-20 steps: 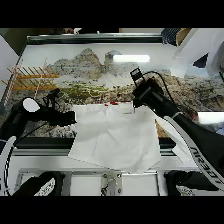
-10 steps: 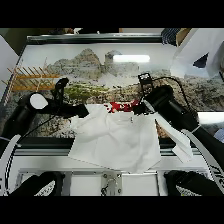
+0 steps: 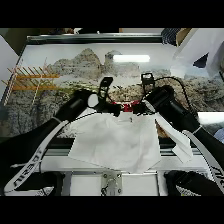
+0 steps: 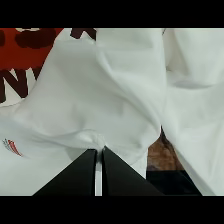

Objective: Fold the clothes and pants, and hang the long-sleeved shirts on hangers.

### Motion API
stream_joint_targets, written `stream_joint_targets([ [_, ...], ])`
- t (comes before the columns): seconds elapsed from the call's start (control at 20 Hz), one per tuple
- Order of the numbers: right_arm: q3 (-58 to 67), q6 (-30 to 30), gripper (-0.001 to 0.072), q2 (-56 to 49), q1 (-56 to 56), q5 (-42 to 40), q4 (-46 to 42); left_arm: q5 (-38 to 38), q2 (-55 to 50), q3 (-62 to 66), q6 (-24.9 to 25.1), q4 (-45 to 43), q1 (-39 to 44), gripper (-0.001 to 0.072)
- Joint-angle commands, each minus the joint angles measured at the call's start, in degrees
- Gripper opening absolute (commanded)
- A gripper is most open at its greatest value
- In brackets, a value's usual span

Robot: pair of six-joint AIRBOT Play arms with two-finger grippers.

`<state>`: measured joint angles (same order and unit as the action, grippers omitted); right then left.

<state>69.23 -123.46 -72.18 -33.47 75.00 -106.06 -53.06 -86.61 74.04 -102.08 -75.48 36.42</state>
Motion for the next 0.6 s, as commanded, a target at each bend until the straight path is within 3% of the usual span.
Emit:
stream_joint_targets([
  [0.0,-0.02,-0.66,0.0021,0.04,-0.07,0.0,0.28,-1.44,-8.55,6.69,-4.07,-4.15,3.65,0.0617],
  [0.35,-0.02,-0.66,0.0021,1.14,-0.07,-0.04,0.28,-3.93,-12.76,8.83,-4.52,-11.93,3.61,0.0616],
  [0.55,-0.02,-0.66,0.0021,1.22,-0.07,0.0,0.28,-4.83,-13.11,8.83,-4.5,-12.24,3.32,0.0616],
])
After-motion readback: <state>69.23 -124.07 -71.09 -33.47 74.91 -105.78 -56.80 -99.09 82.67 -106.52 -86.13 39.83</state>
